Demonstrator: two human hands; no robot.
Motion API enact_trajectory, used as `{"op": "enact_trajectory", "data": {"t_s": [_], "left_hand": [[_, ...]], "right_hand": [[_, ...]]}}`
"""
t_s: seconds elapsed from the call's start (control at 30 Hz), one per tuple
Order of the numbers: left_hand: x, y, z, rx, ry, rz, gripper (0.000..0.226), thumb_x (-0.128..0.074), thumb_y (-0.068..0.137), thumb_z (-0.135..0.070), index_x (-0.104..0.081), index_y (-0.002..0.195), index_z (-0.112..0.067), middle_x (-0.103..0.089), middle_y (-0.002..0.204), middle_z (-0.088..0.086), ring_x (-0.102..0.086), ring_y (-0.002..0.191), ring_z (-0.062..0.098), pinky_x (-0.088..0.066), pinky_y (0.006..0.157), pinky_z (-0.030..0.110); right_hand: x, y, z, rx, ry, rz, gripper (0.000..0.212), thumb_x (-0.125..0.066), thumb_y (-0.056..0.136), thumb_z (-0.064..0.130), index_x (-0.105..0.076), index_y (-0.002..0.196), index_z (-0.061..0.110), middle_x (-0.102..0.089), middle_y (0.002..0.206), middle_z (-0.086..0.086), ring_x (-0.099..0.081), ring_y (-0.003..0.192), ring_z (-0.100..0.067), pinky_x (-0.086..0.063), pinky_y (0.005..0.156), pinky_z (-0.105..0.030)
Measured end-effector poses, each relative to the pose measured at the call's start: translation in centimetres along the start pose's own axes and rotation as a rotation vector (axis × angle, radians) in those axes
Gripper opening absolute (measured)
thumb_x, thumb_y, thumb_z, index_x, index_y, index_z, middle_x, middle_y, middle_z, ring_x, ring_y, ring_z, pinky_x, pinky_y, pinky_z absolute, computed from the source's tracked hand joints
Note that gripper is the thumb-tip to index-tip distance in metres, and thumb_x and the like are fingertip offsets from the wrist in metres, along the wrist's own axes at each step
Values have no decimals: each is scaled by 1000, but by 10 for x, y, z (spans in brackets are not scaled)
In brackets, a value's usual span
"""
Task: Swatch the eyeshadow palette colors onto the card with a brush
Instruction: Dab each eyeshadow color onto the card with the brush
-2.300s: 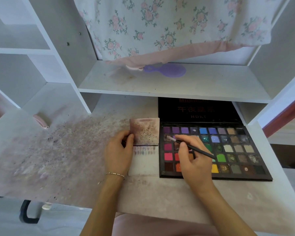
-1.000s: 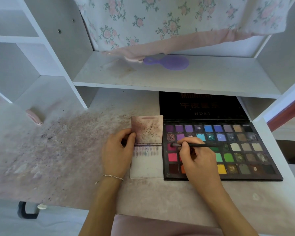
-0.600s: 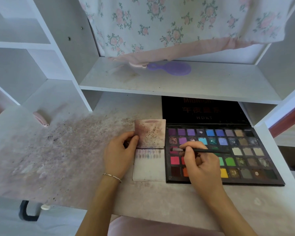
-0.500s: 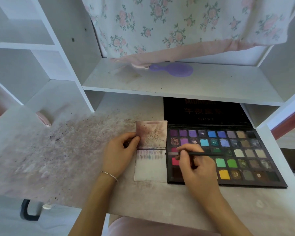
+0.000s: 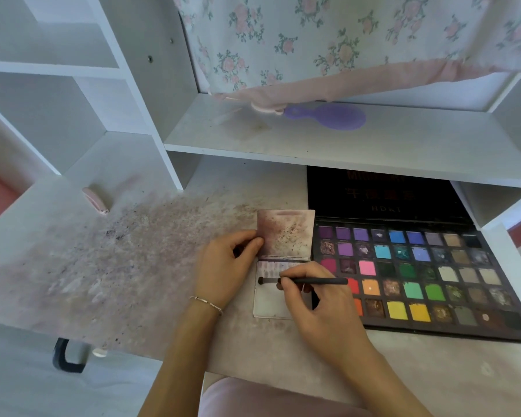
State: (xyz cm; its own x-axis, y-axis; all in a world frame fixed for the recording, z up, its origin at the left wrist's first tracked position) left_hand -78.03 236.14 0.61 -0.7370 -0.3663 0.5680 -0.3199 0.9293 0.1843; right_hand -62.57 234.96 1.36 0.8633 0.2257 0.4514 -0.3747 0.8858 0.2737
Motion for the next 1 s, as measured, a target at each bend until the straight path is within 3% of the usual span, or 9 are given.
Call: {"op": "enact_trajectory", "data": {"t_s": [0.23, 0.5, 0.63, 1.0], "left_hand": [[-1, 1, 2, 5, 7, 8, 12, -61, 84, -16, -72, 89, -18, -69, 80, -10, -64, 75, 10, -48, 70, 28], [-1, 0, 2, 8, 6, 13, 14, -61, 84, -17, -72, 92, -20, -67, 78, -16, -62, 72, 4, -46, 67, 17], [-1, 0, 3, 23, 8, 18, 14, -61, 84, -18, -72, 92, -19, -70, 82, -8, -64, 76, 12, -50, 71, 29], [-1, -1, 3, 26, -1, 14, 13, -60, 84, -19, -71, 91, -20, -70, 80, -10, -64, 75, 10, -51, 72, 36]], "right_hand": [[-1, 1, -1, -17, -39, 33, 11, -54, 81, 21, -63, 83, 16, -61, 79, 6, -55, 78, -7, -47, 68, -23], [-3, 1, -2, -30, -72, 63, 11, -52, 81, 22, -62, 82, 17, -60, 78, 6, -54, 77, -8, -46, 67, -24], [-3, 1, -3, -37, -77, 51, 11, -53, 82, 22, -62, 84, 18, -61, 80, 7, -54, 79, -6, -45, 70, -22], [-3, 1, -2, -21, -93, 55, 11, -52, 82, 23, -62, 83, 18, -59, 79, 8, -53, 79, -5, -44, 69, -18]]}}
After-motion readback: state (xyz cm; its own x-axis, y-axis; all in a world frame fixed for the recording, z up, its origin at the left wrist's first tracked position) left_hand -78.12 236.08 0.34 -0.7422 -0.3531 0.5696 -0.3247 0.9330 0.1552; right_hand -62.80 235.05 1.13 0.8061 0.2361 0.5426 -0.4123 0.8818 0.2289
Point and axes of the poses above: each hand's wrist, its own y-axis towards the middle knuckle, its own x-axis out of the back of the hand, z = x × y, the point moved 6 cm from there along y, towards the middle knuckle
